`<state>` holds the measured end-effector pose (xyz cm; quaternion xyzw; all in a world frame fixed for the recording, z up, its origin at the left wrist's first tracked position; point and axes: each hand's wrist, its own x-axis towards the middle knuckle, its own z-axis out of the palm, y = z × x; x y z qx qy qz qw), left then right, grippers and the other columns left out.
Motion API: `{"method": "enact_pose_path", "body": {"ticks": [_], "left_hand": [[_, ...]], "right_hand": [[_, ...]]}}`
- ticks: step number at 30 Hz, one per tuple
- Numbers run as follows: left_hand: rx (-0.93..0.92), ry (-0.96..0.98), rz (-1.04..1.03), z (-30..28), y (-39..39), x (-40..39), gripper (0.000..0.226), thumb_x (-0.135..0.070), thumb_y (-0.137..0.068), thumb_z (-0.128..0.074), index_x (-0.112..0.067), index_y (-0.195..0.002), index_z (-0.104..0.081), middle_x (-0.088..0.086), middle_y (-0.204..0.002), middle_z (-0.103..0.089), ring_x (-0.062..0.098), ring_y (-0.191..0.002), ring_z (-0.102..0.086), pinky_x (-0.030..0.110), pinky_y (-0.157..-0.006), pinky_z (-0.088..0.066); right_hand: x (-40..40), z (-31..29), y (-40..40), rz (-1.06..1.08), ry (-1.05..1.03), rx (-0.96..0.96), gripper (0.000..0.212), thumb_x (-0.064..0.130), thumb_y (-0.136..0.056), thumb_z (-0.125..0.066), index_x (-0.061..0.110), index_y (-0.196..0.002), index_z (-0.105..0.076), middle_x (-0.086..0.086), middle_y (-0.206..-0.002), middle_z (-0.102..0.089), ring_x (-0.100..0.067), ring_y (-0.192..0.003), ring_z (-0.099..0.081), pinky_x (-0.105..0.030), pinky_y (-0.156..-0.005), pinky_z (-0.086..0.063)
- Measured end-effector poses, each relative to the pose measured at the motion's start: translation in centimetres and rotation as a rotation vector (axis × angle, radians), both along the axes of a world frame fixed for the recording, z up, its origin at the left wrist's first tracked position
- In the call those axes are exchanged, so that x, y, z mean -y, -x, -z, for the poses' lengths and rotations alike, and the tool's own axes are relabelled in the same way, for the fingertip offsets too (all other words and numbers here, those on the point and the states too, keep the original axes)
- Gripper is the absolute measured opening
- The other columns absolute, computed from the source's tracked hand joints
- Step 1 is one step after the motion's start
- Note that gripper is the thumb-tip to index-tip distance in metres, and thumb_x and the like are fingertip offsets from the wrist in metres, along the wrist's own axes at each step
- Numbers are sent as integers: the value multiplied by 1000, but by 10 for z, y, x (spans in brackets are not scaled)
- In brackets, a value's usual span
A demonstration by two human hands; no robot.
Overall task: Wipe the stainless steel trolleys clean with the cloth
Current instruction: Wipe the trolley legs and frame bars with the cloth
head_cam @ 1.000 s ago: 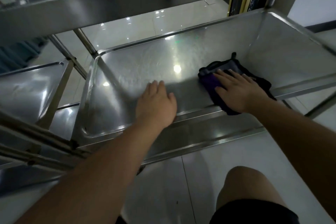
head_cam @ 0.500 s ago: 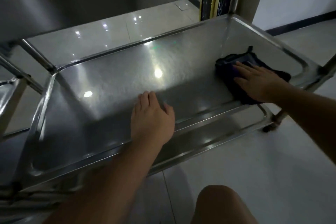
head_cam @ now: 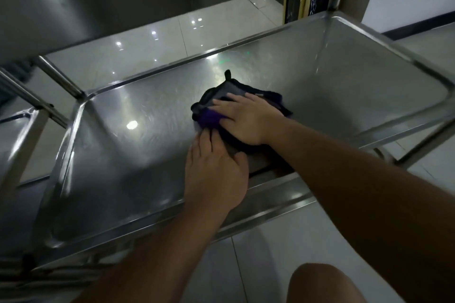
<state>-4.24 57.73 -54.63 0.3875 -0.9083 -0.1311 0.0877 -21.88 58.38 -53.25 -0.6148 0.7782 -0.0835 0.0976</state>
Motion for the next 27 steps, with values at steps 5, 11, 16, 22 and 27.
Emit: {"method": "enact_pose_path", "body": {"ticks": [5,11,16,22,27], "left_hand": [[61,5,-7,2,-1,2,72,-45,-100,-29,-12,-164,-24,9,-173,-20,25,-159,-14,44,-131,-12],[67,11,-15,2,2,0,86,-52,-91,-14,-12,-167,-16,7,-175,-13,23,-161,-7,41,-132,-6],[71,-8,-8,3,4,0,84,-49,-93,-16,-11,-167,-14,7,-176,-10,22,-162,-5,41,-132,-4],[64,10,2,2,4,0,86,-53,-92,-18,-10,-166,-18,10,-174,-18,24,-161,-10,43,-132,-10],[22,15,14,7,-2,1,81,-56,-96,-21,-16,-166,-18,6,-175,-18,20,-161,-10,36,-128,-3]], "right_hand": [[-26,-2,94,255,9,-3,55,47,-107,-32,42,-161,-25,9,-171,-23,-24,-157,-23,-51,-123,-18],[-128,8,228,883,-126,69,72,57,-96,-22,35,-164,-12,6,-175,-8,-27,-160,-6,-56,-127,-8],[-95,8,157,746,-63,80,71,58,-100,-23,32,-164,-9,8,-174,-7,-24,-160,-6,-53,-126,-6],[7,7,35,40,-19,-36,65,59,-99,-18,45,-163,-16,23,-171,-12,-14,-159,-8,-47,-127,-5],[53,-5,60,69,-58,18,60,50,-103,-26,44,-163,-21,19,-171,-16,-14,-160,-8,-48,-127,-4]]}}
